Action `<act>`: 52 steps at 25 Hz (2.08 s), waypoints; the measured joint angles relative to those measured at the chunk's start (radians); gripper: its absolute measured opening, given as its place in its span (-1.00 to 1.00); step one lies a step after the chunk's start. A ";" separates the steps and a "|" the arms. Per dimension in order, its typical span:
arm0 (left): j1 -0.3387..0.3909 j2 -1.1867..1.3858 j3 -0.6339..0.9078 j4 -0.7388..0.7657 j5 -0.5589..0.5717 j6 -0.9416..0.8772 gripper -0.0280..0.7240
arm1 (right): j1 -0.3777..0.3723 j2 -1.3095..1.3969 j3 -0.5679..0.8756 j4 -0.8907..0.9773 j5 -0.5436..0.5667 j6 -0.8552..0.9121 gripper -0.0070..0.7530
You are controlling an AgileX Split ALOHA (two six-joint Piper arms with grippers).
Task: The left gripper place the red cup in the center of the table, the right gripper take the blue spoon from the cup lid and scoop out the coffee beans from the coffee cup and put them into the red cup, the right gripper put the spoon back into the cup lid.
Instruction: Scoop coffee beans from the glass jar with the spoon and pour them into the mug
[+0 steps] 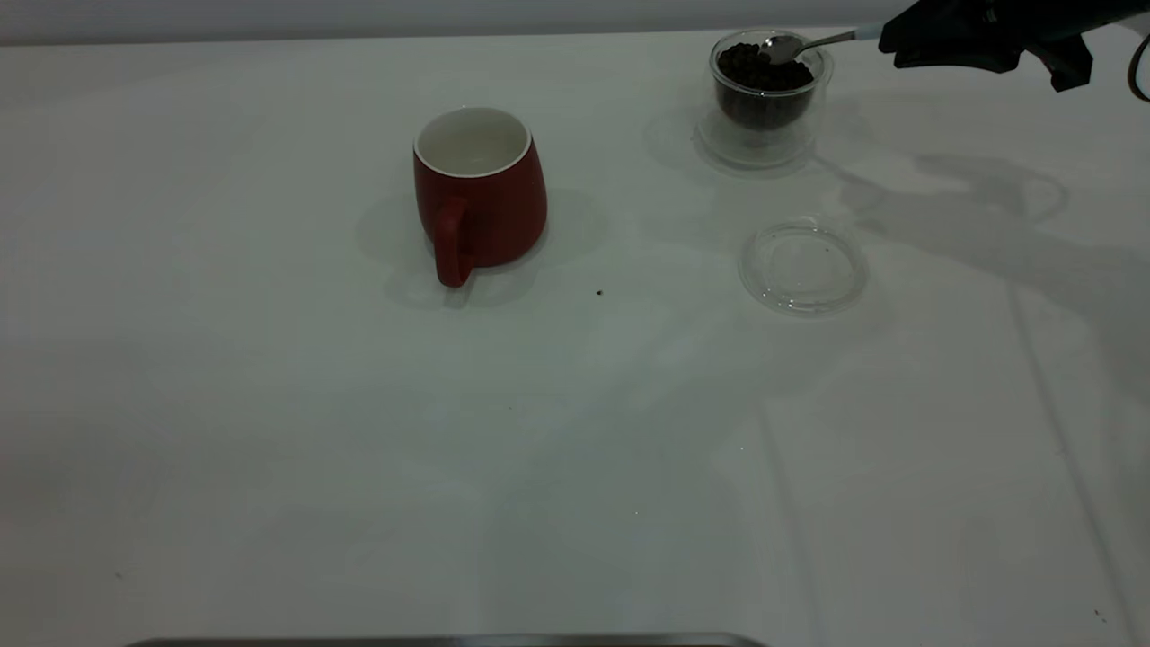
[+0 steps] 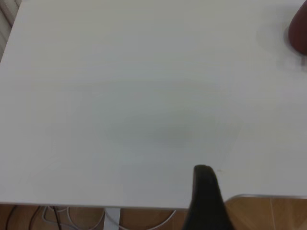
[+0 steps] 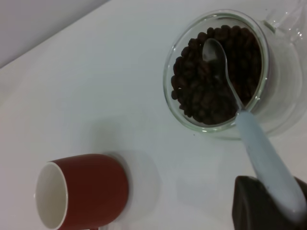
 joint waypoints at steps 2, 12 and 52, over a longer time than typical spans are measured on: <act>0.000 0.000 0.000 0.000 0.000 0.000 0.63 | 0.000 0.018 -0.002 0.000 -0.001 0.000 -0.71; 0.000 0.000 0.000 0.000 0.000 0.000 0.63 | 0.000 0.057 -0.002 0.050 0.030 -0.002 -0.71; 0.000 0.000 0.000 0.000 0.000 -0.006 0.63 | -0.122 0.179 -0.008 0.202 0.493 0.014 -0.71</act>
